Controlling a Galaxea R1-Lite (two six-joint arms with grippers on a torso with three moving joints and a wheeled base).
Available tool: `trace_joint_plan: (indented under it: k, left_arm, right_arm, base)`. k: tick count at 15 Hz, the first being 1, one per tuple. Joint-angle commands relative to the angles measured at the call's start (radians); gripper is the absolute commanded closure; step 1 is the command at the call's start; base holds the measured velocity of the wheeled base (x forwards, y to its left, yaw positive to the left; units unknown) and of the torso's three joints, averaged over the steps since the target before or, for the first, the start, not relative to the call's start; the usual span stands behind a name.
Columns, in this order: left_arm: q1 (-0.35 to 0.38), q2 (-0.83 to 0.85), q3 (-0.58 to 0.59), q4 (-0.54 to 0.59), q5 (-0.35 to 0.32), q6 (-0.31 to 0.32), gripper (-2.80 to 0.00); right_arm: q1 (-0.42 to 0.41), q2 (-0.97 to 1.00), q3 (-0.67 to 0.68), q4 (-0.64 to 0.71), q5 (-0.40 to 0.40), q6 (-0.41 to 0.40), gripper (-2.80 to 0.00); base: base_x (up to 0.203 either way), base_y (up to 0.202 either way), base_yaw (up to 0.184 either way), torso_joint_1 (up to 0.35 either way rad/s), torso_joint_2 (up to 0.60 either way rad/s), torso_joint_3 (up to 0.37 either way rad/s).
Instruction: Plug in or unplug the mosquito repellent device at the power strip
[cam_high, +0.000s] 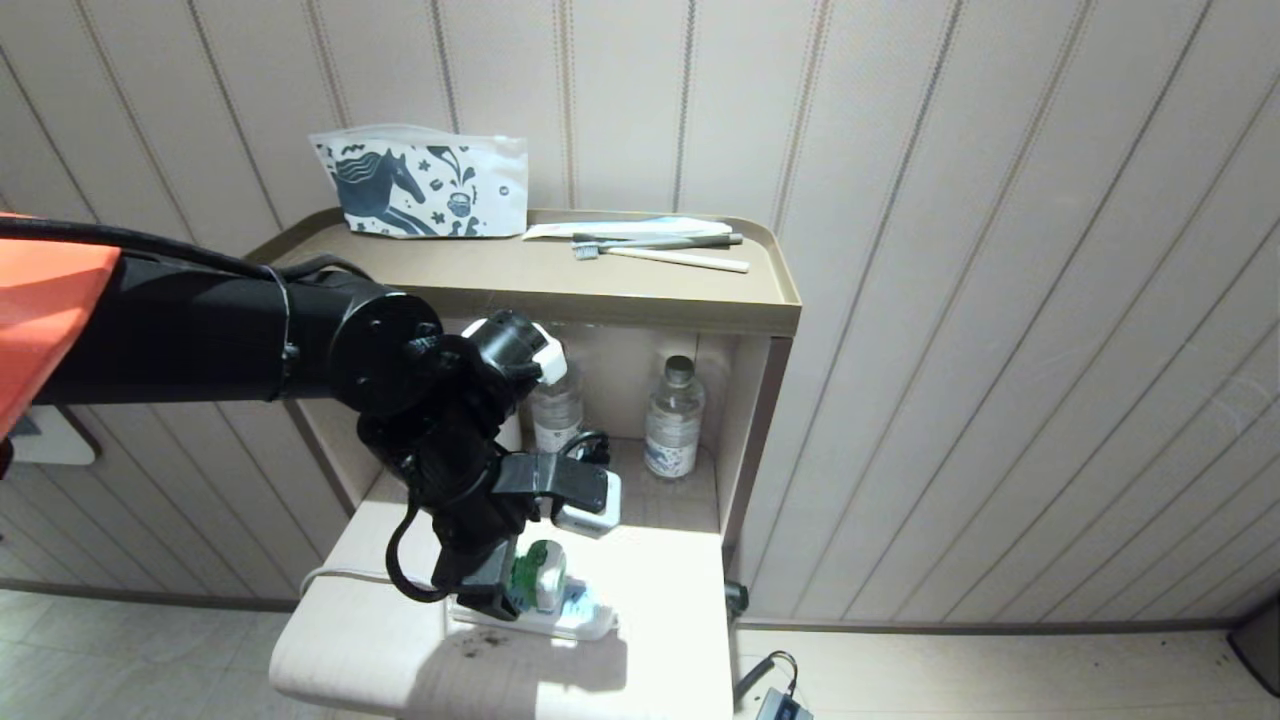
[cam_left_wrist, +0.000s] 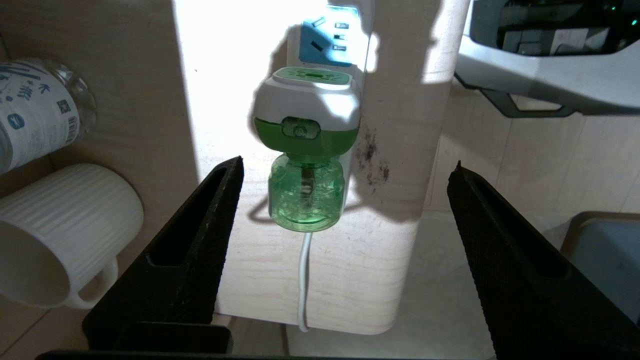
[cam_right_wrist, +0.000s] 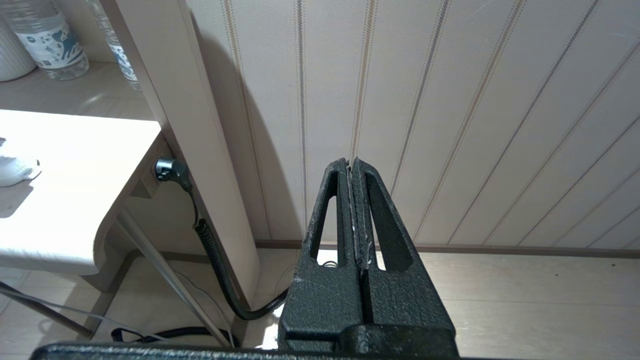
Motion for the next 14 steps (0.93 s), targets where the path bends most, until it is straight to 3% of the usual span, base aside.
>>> trace_joint_plan:
  k: [1,14]
  left_arm:
    - [0.0,0.037,-0.005,0.006,0.018,0.018,-2.8]
    - [0.005,0.154,-0.037,-0.015,0.024,0.046,-2.8]
  right_arm:
    - [0.0,0.0,0.0,0.0,-0.001,0.0,0.0]
    - [0.0,0.0,0.0,0.0,0.0,0.0,0.0]
  base:
    - [0.0,0.0,0.0,0.0,0.0,0.0]
    - [0.0,0.0,0.0,0.0,0.0,0.0]
